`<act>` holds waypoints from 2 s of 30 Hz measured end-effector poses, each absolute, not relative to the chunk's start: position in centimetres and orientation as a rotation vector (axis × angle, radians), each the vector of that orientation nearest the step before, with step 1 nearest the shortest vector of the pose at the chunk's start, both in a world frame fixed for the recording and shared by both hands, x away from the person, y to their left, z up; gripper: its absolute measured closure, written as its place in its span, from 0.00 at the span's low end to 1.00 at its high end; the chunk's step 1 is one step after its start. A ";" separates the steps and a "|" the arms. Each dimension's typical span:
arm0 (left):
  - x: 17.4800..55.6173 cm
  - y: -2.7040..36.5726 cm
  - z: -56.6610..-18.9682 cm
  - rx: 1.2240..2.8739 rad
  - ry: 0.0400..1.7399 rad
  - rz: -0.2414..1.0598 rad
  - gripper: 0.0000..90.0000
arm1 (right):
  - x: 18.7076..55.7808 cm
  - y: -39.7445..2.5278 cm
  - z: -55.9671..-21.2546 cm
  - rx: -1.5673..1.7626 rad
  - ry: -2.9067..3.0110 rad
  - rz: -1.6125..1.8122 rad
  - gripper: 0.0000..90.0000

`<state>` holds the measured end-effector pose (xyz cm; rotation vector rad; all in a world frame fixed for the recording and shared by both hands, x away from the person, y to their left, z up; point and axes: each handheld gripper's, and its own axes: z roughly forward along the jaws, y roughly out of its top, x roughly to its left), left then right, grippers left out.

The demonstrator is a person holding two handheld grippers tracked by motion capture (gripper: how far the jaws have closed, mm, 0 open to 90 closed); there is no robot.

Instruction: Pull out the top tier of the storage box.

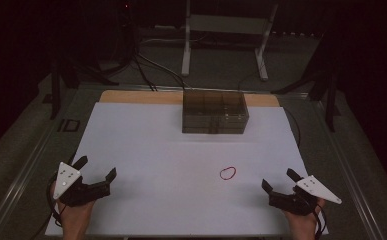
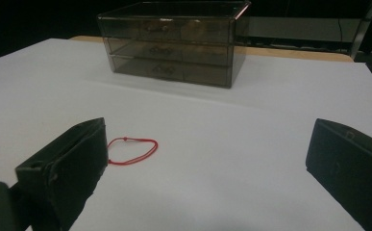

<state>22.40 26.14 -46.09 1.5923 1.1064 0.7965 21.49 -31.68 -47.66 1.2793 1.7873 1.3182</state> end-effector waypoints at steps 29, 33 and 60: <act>22.1 25.9 -46.6 1.574 1.136 0.818 0.01 | 22.7 -31.3 -46.1 1.313 1.730 1.301 0.00; 22.1 25.7 -46.7 1.591 1.126 0.813 0.01 | 23.0 -31.1 -45.6 1.302 1.726 1.302 0.00; 22.2 25.4 -46.9 1.591 1.124 0.790 0.01 | 25.0 -29.1 -44.2 1.288 1.703 1.302 0.00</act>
